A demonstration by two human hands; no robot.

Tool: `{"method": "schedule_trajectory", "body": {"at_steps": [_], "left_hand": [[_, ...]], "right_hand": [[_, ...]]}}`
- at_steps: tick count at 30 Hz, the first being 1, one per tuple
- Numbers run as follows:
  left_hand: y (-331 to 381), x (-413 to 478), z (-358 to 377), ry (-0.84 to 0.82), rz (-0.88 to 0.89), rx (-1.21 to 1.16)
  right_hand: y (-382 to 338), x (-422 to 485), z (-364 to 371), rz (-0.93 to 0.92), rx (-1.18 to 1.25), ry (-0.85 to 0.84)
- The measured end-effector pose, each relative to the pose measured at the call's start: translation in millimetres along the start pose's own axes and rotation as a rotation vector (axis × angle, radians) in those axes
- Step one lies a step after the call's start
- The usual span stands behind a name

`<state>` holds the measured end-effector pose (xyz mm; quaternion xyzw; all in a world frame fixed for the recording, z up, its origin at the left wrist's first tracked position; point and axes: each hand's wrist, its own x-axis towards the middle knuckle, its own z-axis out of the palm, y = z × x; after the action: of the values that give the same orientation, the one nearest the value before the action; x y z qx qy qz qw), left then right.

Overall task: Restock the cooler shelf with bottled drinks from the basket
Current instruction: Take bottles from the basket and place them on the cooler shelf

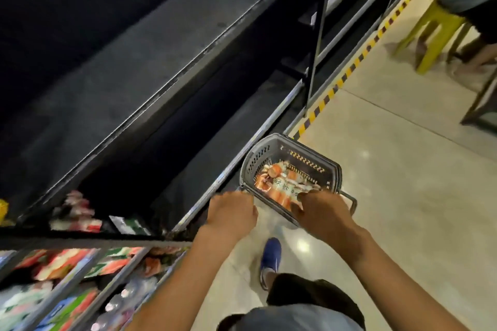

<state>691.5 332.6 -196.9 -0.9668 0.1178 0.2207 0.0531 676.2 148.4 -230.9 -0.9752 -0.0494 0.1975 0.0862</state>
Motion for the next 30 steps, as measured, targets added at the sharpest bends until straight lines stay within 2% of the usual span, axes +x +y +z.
{"method": "schedule_trajectory", "body": {"at_steps": [2,5,11,14,21,23,25,28,30], "left_hand": [[-3.4,34.4,-8.4,-0.116,0.039,0.018],[-2.4,81.1,-15.3,-0.149,0.108,0.056],[6.3,157.5,-6.0,-0.286,0.295,0.096],[4.8,193.0,13.9,-0.333,0.358,0.033],[11.1,287.2,91.7,-0.465,0.424,0.122],[12.7,315.0,120.5,-0.484,0.407,0.101],[14.7,342.2,155.0,-0.519,0.387,0.033],[20.7,385.0,222.0,-0.593,0.301,-0.202],[23.3,411.1,269.4,-0.599,0.195,-0.400]], "right_hand": [[1.2,25.0,-2.4,0.034,-0.008,-0.050],[6.4,52.4,-2.4,0.095,-0.017,-0.115],[18.1,88.8,23.1,0.286,0.114,-0.100],[20.6,110.0,42.0,0.388,0.201,-0.089],[35.9,175.5,105.1,0.526,0.286,-0.259],[42.9,195.8,130.9,0.597,0.427,-0.237],[49.3,217.5,165.3,0.745,0.771,-0.184],[59.4,253.6,231.4,1.025,1.348,-0.102],[69.5,274.0,283.7,1.145,1.479,-0.055]]}}
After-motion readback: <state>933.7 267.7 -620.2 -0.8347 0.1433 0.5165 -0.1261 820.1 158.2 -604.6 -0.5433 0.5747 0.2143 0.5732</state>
